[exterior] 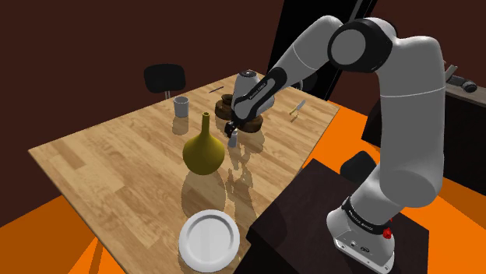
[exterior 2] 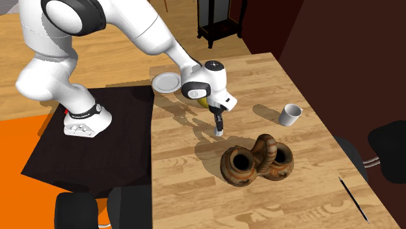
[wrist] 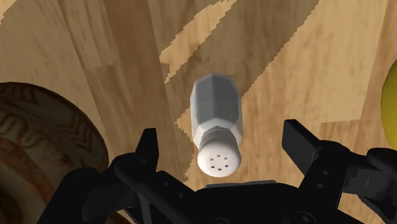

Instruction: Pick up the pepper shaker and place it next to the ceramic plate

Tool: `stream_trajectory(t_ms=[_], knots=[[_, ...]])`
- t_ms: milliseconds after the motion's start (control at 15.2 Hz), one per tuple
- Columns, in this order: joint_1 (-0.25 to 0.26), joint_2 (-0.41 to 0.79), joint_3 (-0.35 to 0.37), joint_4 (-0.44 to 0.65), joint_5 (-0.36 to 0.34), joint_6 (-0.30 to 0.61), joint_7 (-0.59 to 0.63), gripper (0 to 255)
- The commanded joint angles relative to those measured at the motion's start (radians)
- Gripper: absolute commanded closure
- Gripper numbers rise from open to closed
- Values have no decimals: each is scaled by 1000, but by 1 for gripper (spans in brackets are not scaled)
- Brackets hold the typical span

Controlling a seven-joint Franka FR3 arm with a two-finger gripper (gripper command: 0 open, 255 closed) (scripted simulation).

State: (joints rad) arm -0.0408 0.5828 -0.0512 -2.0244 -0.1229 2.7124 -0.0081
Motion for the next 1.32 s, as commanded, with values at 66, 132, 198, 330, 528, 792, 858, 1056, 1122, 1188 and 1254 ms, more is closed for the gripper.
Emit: stream_trajectory(t_ms=[66,132,198,330,528,792,858,1056,1122,1188,1254], knots=[[0,5,0,4,0,1,0,0],[0,5,0,4,0,1,0,0],[0,5,0,4,0,1,0,0],[0,4,0,4,0,1,0,0],[0,4,0,4,0,1,0,255],[0,5,0,4,0,1,0,255],[0,5,0,4,0,1,0,255],[0,-7,1,1,1,-8,-1,255],[-1,-19,1,-2,1,-17,-2,255],[-1,-31,2,-4,2,-26,-4,255],[-1,-42,2,-6,2,-35,-5,255]])
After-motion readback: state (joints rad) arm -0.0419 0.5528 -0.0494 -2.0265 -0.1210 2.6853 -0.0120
